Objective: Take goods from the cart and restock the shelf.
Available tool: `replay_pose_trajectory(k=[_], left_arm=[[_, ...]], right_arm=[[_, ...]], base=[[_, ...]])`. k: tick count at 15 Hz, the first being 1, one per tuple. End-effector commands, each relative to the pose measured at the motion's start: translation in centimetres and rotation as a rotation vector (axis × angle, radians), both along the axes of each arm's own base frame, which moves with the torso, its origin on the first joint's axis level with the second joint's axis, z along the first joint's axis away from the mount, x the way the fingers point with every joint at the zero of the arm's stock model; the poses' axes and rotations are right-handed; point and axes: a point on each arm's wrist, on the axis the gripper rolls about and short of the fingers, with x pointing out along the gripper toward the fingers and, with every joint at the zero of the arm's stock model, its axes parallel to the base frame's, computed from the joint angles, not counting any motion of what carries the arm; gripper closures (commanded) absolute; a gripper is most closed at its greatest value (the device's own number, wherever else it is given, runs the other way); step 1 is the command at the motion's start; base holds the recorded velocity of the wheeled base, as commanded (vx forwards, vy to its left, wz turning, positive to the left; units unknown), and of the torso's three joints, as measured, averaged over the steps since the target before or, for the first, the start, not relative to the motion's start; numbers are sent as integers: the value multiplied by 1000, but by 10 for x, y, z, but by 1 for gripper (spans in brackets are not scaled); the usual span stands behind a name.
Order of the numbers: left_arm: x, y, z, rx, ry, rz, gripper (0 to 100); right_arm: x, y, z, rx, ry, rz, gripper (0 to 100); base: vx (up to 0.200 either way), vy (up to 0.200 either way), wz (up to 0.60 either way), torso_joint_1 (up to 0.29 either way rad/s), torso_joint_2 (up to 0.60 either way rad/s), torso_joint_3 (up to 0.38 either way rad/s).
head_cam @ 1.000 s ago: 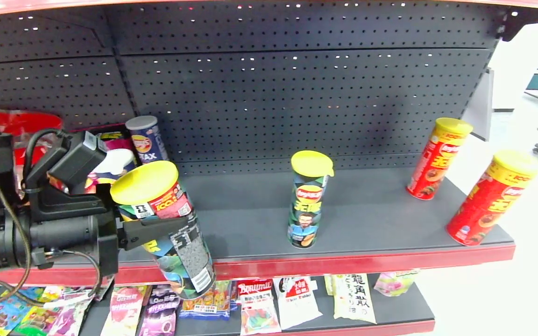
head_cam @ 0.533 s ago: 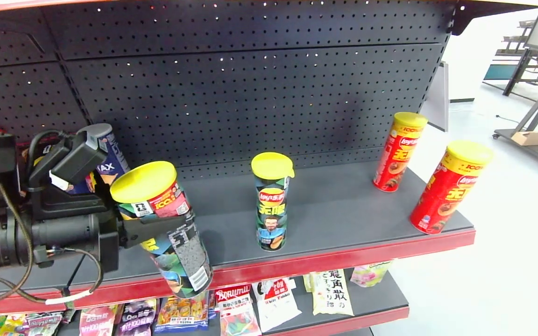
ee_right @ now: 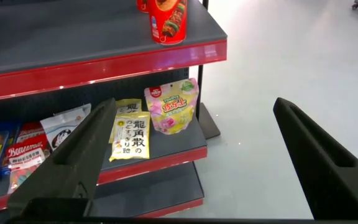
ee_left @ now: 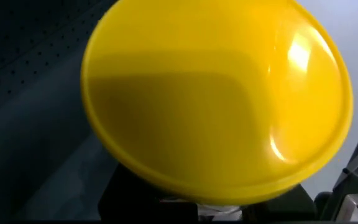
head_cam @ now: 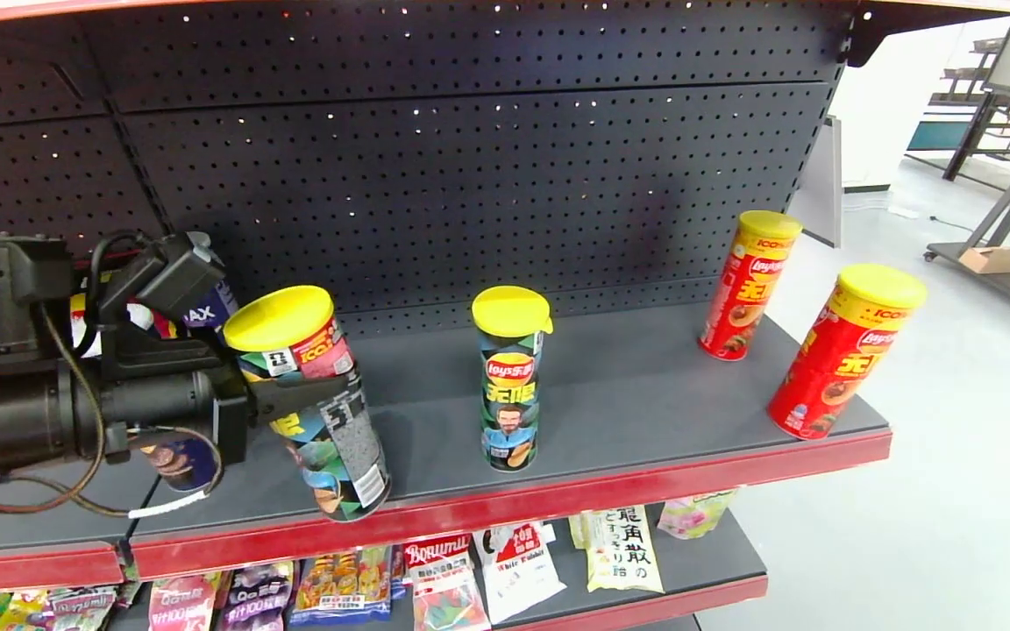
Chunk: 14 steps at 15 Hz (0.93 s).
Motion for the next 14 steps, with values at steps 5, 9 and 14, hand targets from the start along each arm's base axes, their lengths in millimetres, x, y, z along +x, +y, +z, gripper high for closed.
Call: replay_pose_trajectory(k=[5, 9, 14], left_arm=[[35, 1, -20, 14, 66, 24, 100], [66, -4, -26, 3, 5, 24, 100], [93, -15, -26, -5, -24, -3, 100]], right_arm=[[0, 0, 0, 0, 3, 0, 0], [0, 0, 0, 0, 3, 0, 0], [0, 0, 0, 0, 3, 0, 0]], base=[[0, 0, 0, 0, 0, 0], [0, 0, 0, 0, 0, 0], [0, 0, 0, 0, 0, 0]])
